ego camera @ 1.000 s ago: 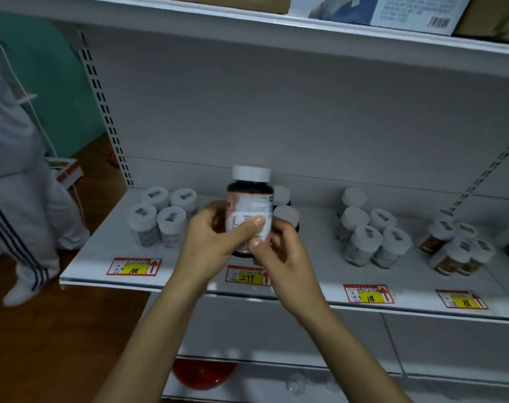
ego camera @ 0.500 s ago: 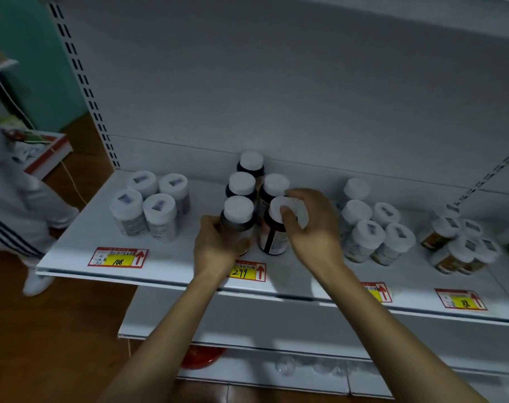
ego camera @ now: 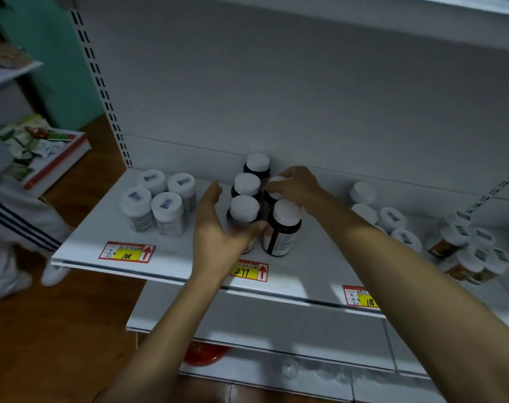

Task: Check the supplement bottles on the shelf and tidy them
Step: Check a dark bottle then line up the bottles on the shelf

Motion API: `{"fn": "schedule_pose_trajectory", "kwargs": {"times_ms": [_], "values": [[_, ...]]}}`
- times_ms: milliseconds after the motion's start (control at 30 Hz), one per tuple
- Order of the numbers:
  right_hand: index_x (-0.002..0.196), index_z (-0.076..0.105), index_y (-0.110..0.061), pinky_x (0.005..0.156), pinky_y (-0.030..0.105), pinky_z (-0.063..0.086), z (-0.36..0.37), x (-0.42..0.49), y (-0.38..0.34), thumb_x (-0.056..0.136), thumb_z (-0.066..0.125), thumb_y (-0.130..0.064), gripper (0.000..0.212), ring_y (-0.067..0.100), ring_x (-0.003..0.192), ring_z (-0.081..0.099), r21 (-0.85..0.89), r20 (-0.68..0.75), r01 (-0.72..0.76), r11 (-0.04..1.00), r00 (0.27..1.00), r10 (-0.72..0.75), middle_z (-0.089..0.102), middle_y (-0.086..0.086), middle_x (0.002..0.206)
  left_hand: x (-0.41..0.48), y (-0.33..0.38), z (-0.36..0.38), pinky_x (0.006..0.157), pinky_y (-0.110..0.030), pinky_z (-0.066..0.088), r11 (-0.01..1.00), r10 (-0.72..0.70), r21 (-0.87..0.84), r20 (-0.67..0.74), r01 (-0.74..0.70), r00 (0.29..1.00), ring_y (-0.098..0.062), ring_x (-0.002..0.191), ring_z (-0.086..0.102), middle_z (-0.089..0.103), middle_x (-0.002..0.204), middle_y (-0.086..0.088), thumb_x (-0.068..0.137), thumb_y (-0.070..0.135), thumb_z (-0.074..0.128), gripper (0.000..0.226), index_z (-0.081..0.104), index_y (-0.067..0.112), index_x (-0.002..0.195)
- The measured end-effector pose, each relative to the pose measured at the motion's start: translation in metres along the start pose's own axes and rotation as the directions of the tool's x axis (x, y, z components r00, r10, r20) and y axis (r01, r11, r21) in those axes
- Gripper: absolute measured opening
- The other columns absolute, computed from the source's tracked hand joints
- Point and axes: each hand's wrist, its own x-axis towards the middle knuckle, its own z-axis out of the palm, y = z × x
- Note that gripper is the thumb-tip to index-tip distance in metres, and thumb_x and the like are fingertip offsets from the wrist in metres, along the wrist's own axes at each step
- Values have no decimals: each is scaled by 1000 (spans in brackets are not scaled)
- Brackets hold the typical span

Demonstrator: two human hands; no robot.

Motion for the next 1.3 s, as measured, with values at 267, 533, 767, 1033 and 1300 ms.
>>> {"fn": "schedule_pose_trajectory", "kwargs": {"times_ms": [267,533,767,1033,1300], "values": [[128,57,-18,90,26,45,-43,-58,-25,82,71,-29,50,20,114,56,-70,-340,342,937,875,-345,59,2,128,-2,48,-2,101,-7,29,977,210,-17,-38,-210,977,-2,129,40,43,135,13,74,39,77,81,39,20,142],[93,74,-32,79,38,59,-86,-139,-78,70,69,-56,34,10,88,69,179,-340,468,866,855,-392,72,-10,94,-9,89,-14,83,-12,46,952,304,-84,184,-293,935,3,103,59,63,117,16,66,53,75,71,49,31,128],[121,59,-29,92,39,53,-71,-146,-58,81,61,-42,43,21,103,68,609,-59,343,715,919,-391,70,7,114,-22,91,-30,72,-30,59,580,28,-707,513,404,858,-21,82,72,74,94,-12,54,46,86,56,74,13,97],[124,56,-13,86,47,55,-18,-157,-44,77,64,-26,48,33,98,68,745,0,246,621,930,-368,69,17,112,-31,84,-33,77,-30,57,567,15,-712,511,414,859,-21,93,71,73,103,-11,59,48,83,49,76,21,99],[113,64,-19,71,17,55,-10,-160,-44,89,65,-17,24,8,89,70,614,-150,328,718,942,-301,74,-1,97,-23,83,-38,62,-18,53,823,-28,-556,170,119,985,-10,74,70,73,78,4,74,25,81,31,66,13,98]]}}
